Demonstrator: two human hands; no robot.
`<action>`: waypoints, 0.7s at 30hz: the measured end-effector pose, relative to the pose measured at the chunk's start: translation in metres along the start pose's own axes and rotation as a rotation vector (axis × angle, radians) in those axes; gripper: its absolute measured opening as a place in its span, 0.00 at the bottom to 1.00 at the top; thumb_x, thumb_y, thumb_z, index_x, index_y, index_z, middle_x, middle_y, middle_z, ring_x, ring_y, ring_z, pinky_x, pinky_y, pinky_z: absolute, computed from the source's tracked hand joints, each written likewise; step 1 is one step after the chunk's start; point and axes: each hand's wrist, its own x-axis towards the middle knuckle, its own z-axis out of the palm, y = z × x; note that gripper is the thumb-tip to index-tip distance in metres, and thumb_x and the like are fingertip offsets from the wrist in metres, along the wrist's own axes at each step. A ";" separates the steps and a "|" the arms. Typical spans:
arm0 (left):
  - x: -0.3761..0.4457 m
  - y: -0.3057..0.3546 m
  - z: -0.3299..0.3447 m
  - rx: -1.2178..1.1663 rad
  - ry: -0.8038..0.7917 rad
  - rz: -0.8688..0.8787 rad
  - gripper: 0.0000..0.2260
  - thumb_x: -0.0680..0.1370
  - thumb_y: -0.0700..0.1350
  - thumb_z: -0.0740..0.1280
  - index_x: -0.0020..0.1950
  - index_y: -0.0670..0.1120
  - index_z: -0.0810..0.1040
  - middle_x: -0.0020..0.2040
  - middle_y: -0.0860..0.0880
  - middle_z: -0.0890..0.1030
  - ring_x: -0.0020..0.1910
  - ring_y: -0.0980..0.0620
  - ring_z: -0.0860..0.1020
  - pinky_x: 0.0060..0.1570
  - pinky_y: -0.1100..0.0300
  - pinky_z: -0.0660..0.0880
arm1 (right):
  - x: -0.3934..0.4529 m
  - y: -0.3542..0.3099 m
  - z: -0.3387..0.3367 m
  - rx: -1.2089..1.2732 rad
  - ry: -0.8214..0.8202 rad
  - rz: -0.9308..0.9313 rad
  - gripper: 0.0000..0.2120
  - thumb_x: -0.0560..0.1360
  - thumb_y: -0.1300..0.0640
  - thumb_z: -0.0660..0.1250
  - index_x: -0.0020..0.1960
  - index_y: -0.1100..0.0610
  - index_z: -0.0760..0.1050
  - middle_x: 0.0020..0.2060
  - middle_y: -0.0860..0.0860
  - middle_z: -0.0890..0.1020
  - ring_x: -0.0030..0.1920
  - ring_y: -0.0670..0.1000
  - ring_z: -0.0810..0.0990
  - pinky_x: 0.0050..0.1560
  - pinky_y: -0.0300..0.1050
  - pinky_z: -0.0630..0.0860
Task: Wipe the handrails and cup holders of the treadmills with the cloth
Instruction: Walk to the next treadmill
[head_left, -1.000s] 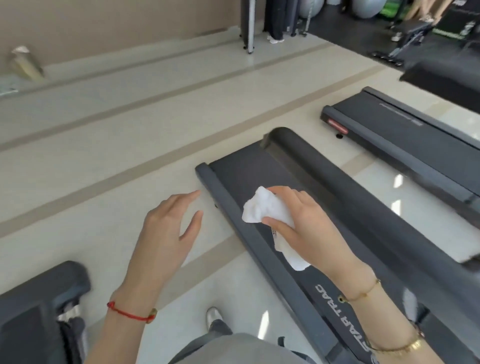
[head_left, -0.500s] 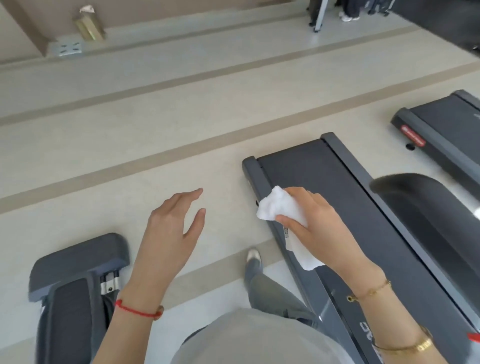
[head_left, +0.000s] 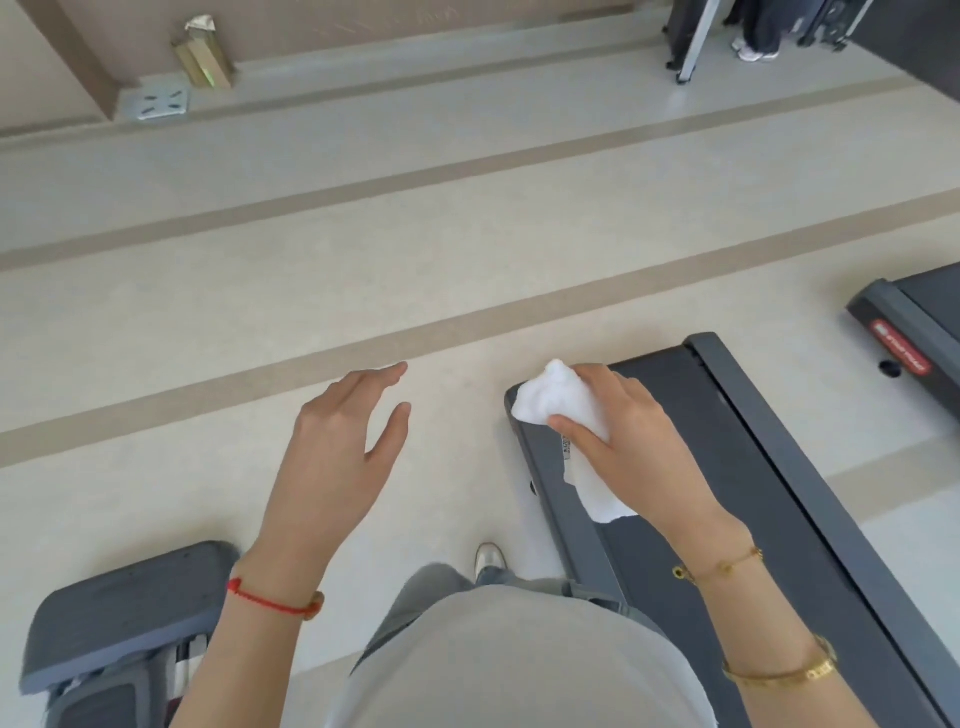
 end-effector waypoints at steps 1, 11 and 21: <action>0.020 -0.002 0.001 0.000 0.003 0.003 0.15 0.79 0.42 0.66 0.66 0.45 0.77 0.58 0.49 0.80 0.57 0.49 0.79 0.60 0.55 0.73 | 0.020 0.003 -0.002 -0.002 0.001 0.004 0.19 0.77 0.44 0.64 0.66 0.48 0.68 0.54 0.44 0.77 0.53 0.48 0.72 0.48 0.41 0.68; 0.216 -0.039 0.037 0.005 -0.040 0.089 0.15 0.80 0.42 0.65 0.66 0.45 0.77 0.58 0.50 0.80 0.57 0.50 0.79 0.59 0.51 0.74 | 0.192 0.045 0.002 -0.001 0.046 0.105 0.18 0.77 0.46 0.65 0.65 0.49 0.69 0.52 0.47 0.78 0.51 0.49 0.72 0.46 0.43 0.69; 0.472 -0.075 0.060 0.017 -0.140 0.234 0.15 0.80 0.43 0.64 0.67 0.46 0.76 0.60 0.50 0.80 0.59 0.50 0.78 0.62 0.52 0.72 | 0.388 0.071 0.000 0.021 0.219 0.286 0.18 0.77 0.44 0.64 0.65 0.48 0.69 0.51 0.44 0.77 0.51 0.46 0.71 0.41 0.38 0.68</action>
